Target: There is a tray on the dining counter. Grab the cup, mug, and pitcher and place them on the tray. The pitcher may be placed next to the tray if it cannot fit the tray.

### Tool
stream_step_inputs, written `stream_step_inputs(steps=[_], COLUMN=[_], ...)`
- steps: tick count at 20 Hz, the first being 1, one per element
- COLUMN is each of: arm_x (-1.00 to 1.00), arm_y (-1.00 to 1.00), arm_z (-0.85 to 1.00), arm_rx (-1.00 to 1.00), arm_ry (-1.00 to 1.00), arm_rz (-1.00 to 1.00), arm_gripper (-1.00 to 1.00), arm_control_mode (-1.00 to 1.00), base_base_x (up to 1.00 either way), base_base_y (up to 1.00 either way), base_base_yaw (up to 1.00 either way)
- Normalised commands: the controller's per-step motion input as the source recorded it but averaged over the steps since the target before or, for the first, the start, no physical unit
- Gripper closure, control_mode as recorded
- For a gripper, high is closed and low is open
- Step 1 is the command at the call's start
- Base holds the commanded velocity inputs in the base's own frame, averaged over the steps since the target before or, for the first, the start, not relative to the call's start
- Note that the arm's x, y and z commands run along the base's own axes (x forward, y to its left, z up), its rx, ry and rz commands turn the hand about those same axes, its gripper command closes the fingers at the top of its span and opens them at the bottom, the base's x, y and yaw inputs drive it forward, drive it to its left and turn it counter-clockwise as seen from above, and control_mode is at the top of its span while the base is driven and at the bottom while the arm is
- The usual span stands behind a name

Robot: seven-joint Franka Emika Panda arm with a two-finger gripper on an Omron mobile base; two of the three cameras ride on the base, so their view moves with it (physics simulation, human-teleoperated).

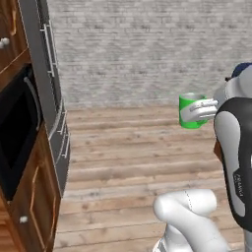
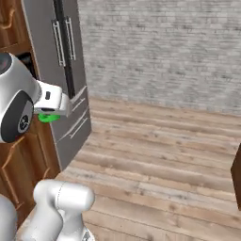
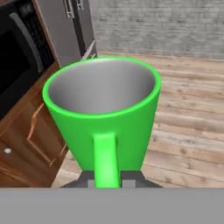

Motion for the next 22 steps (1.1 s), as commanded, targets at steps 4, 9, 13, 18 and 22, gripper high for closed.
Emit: stream_step_inputs(steps=[4, 9, 13, 18, 22], arm_x=[0.00, 0.00, 0.00, 0.00, 0.00], arm_y=[0.00, 0.00, 0.00, 0.00, 0.00], arm_z=[0.00, 0.00, 0.00, 0.00, 0.00], arm_rx=[0.00, 0.00, 0.00, 0.00, 0.00], arm_ry=[0.00, 0.00, 0.00, 0.00, 0.00], arm_rz=[0.00, 0.00, 0.00, 0.00, 0.00], arm_gripper=[1.00, 1.00, 1.00, 1.00, 1.00], arm_control_mode=[1.00, 1.00, 1.00, 1.00, 1.00], base_base_x=[0.58, 1.00, 1.00, 1.00, 1.00], base_base_y=[0.16, 0.58, 0.66, 0.65, 0.81], base_base_yaw=[-0.93, -0.46, -0.34, -0.33, -0.32])
